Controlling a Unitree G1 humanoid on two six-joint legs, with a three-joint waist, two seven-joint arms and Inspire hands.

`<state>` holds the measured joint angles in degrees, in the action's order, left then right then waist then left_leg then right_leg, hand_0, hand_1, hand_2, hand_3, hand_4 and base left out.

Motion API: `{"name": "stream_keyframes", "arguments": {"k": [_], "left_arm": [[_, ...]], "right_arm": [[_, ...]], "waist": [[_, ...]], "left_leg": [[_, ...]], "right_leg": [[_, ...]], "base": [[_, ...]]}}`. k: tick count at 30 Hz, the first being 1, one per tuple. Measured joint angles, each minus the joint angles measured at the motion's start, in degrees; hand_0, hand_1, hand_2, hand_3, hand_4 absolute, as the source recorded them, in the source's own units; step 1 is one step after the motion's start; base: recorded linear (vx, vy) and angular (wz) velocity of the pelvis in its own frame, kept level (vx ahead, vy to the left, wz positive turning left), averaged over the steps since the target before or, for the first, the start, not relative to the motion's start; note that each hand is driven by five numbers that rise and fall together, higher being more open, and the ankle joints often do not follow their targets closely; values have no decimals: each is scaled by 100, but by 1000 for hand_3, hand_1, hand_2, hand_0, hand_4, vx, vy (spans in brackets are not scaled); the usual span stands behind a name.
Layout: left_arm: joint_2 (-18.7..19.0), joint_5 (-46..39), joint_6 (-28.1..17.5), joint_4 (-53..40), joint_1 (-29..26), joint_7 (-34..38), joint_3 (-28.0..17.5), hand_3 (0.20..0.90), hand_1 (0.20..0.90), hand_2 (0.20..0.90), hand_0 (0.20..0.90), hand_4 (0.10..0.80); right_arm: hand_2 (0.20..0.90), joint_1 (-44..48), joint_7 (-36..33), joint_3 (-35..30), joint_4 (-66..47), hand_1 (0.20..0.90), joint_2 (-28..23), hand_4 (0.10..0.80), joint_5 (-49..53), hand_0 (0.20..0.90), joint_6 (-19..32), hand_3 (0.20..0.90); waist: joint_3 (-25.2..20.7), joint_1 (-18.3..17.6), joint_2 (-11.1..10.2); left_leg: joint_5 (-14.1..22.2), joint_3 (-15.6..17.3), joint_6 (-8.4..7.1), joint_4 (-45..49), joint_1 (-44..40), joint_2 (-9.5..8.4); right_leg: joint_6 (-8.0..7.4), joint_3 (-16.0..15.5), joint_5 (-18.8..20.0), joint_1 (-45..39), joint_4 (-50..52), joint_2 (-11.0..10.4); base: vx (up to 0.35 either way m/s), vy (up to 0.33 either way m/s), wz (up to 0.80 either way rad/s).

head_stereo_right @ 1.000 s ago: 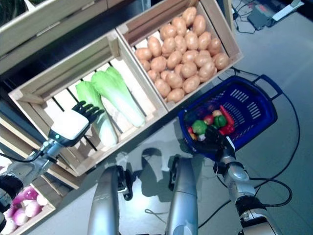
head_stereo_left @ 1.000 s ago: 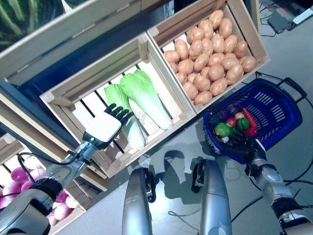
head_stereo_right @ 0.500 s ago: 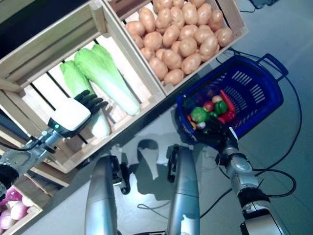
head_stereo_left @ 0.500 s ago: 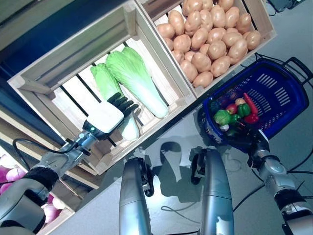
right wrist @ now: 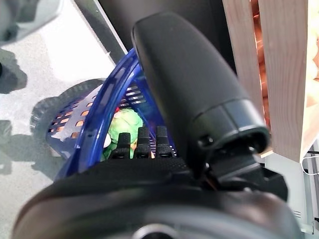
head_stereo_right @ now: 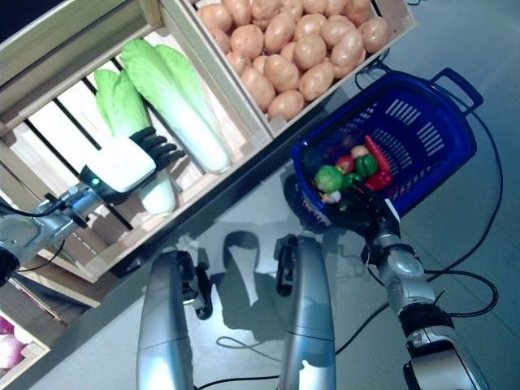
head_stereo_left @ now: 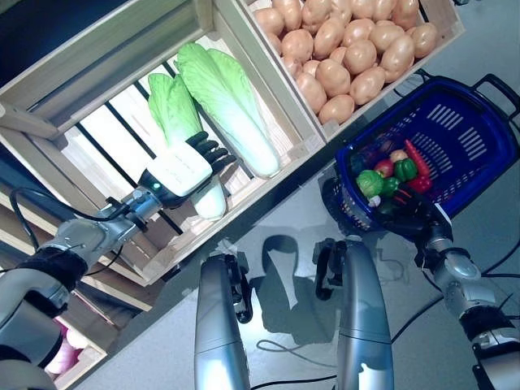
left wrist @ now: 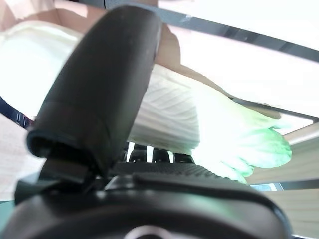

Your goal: Put vegetables into the basket

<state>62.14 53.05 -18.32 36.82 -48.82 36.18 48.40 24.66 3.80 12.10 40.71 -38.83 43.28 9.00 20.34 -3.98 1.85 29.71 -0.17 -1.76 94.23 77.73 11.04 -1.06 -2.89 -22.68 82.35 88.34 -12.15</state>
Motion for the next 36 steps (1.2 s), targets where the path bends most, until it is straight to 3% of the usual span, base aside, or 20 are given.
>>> {"name": "stream_keyframes", "arguments": {"k": [1,2,3,4,5,6,8,9,10,20,24,27,30,33,36], "left_arm": [[1,-2,3,44,-121,-41,60,900,900,900,900,800],[0,-1,4,74,-196,-102,83,625,625,625,625,616],[-2,-3,4,114,-226,-113,96,524,524,524,524,549],[-4,-69,2,196,-235,-116,123,300,300,300,300,400],[-7,-107,3,230,-220,-131,135,300,300,300,300,400],[-3,-125,18,296,-210,-132,187,300,300,300,300,400],[62,-175,123,343,-391,-119,171,300,300,300,300,400],[63,-174,127,382,-438,-162,188,300,300,300,300,400],[61,-175,124,425,-435,-187,190,300,300,300,300,400],[88,-202,53,498,-249,-284,169,300,300,300,300,400],[-48,-481,-59,868,203,-458,148,300,300,300,300,400],[-112,-878,-186,1022,655,-455,68,300,300,300,300,400],[-285,-1202,-497,969,1231,-388,-303,300,300,300,300,400],[-377,-1557,-864,690,1650,-412,-789,300,300,300,300,400],[-780,-2364,-1301,457,2071,-618,-1614,300,300,300,300,400]], "right_arm": [[900,29,0,0,12,900,-5,800,0,900,0,900],[900,78,1,19,52,900,-5,800,-1,900,-1,900],[900,115,1,26,85,900,-8,800,-1,900,-2,900],[900,211,0,49,139,900,-51,800,2,900,1,900],[900,205,1,49,133,900,-54,800,2,900,4,900],[900,145,0,48,124,900,-50,800,4,900,4,900],[900,243,-1,39,137,900,-113,800,4,900,40,900],[900,286,-1,36,194,900,-117,800,5,900,40,900],[900,268,0,42,182,900,-113,800,4,900,40,900],[900,22,-2,43,151,900,-94,800,3,900,44,900],[900,-64,-2,51,184,900,-71,800,-2,900,45,900],[900,-162,-1,54,174,900,-65,800,-2,900,46,900],[900,-399,2,34,160,900,-18,800,-5,900,68,900],[900,-550,7,-43,130,900,88,800,-11,900,85,900],[900,-756,18,-85,113,900,349,800,-20,900,152,900]], "waist": [[-1,-3,2],[-2,1,2],[-2,6,2],[-27,53,59],[-54,107,66],[-173,77,-12],[-207,13,-100],[-215,5,-96],[-218,-20,-90],[-244,-123,-63],[-266,-135,-32],[-292,-82,-6],[-291,-9,-7],[-282,84,-13],[-289,147,-88]], "left_leg": [[1,-26,0,-5,64,-11],[24,-29,40,1,110,-30],[49,-32,90,68,118,-37],[117,-108,220,153,105,-6],[115,-96,217,193,136,60],[115,-44,215,243,261,117],[131,36,222,332,441,186],[196,59,340,408,227,175],[184,36,14,427,118,181],[206,142,-44,60,-276,288],[162,290,-126,-517,-938,321],[108,365,-158,-975,-1401,323],[-44,447,-225,-1651,-2135,273],[-167,525,-178,-2240,-2748,209],[-405,600,-240,-3035,-3584,129]], "right_leg": [[-5,-35,0,28,-33,1],[-11,-84,2,51,-74,0],[-12,-99,2,62,-87,-3],[-91,-134,26,121,0,10],[-124,-66,-159,154,315,47],[99,260,-468,10,1261,127],[-226,339,-1350,-292,1147,112],[-182,288,-1326,-272,1142,64],[-152,272,-1311,-300,1162,78],[-64,195,-1193,-628,780,133],[-142,161,-1111,-1210,229,160],[-98,33,-1049,-1678,-232,152],[-122,-126,-959,-2416,-840,75],[-105,-296,-914,-3063,-1358,-27],[-139,-434,-782,-3889,-2047,-56]], "base": [[-3,-2,5],[0,0,0],[-3,0,-26],[0,-2,-36],[1,-1,-23],[5,-2,9],[8,-6,28],[7,-8,19],[13,-9,11],[18,-11,-5],[43,-17,-8],[62,-42,-1],[52,-69,7],[50,-85,13],[60,-103,12]]}}
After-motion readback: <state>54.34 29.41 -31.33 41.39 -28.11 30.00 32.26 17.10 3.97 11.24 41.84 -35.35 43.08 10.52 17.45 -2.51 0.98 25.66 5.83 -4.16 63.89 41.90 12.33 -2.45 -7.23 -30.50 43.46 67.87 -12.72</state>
